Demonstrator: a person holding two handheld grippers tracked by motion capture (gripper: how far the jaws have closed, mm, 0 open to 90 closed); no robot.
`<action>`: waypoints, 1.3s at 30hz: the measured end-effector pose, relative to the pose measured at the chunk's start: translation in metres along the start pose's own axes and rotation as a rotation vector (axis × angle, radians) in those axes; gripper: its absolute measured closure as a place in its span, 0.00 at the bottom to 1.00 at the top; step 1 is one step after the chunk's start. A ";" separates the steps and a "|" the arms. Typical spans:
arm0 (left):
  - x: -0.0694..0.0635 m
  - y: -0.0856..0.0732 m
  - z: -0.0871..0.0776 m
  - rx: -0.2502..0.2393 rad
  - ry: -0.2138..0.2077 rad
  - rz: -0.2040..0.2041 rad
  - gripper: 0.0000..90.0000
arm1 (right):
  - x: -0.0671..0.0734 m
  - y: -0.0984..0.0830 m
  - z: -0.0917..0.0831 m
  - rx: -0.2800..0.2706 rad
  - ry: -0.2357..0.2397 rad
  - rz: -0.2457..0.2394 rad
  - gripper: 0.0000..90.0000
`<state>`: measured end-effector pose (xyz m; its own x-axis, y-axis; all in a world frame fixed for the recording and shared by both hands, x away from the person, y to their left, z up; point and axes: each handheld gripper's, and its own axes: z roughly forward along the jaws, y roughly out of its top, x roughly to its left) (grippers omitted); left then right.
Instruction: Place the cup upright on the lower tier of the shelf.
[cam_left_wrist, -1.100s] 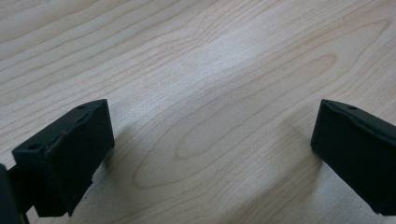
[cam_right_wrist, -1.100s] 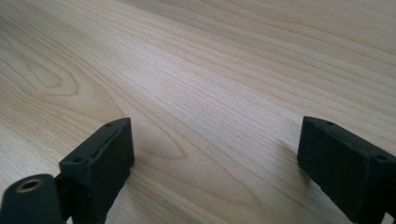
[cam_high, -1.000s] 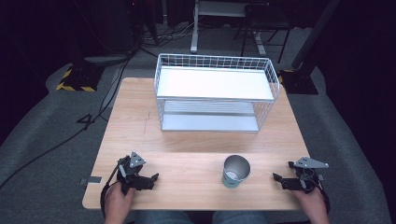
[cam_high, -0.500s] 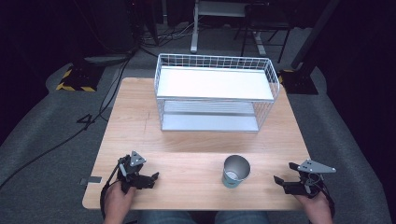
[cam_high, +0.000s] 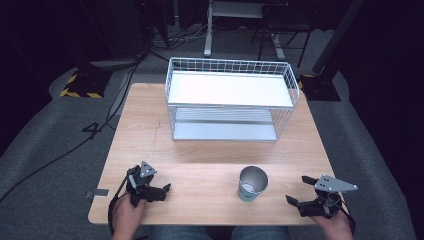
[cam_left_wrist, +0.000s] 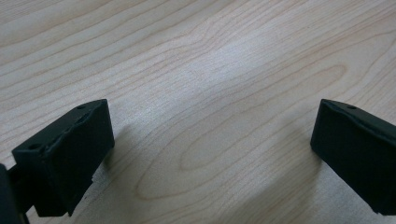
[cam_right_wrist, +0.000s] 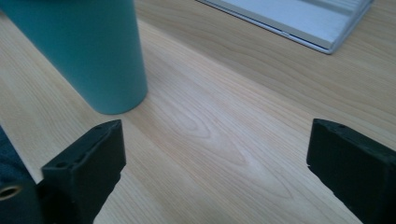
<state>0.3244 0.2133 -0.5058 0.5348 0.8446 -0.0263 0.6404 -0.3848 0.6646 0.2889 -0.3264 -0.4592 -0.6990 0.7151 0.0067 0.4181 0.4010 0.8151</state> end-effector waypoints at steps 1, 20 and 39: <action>0.000 0.000 0.000 0.000 0.000 0.000 0.00 | 0.000 0.000 0.000 0.000 0.000 0.000 0.04; 0.000 0.000 0.000 0.000 0.000 0.000 0.00 | 0.029 0.013 0.013 -0.060 0.095 -0.034 0.00; 0.000 0.000 0.000 0.000 0.000 0.000 0.00 | 0.059 0.019 0.056 -0.084 0.139 -0.012 0.00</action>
<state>0.3244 0.2133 -0.5059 0.5349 0.8445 -0.0265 0.6403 -0.3847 0.6648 0.2884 -0.2446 -0.4756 -0.7794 0.6223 0.0722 0.3634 0.3553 0.8612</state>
